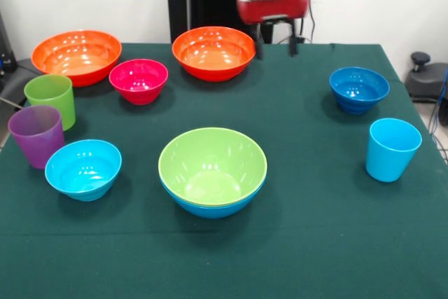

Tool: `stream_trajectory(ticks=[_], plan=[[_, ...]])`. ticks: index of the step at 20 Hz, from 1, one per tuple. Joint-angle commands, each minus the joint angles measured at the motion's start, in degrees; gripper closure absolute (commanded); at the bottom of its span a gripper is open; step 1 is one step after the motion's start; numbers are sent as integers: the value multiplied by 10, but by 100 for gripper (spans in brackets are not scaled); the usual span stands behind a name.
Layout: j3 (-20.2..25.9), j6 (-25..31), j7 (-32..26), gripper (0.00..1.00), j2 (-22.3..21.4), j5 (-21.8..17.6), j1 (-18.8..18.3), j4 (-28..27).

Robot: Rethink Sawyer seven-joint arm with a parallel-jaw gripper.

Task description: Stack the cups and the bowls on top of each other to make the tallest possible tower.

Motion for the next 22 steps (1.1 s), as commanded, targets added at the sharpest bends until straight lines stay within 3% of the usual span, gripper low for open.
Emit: stream_trajectory(ticks=[1,5,14,17,22], plan=[[47,1,-25,0,14,-24,-72,70],[50,-20,-14,0,24,-43,-87,87],[13,-93,-18,0,139,-125,-107,24],[22,-83,-17,0,151,-129,-123,13],[57,-15,-43,0,126,-118,-165,15]])
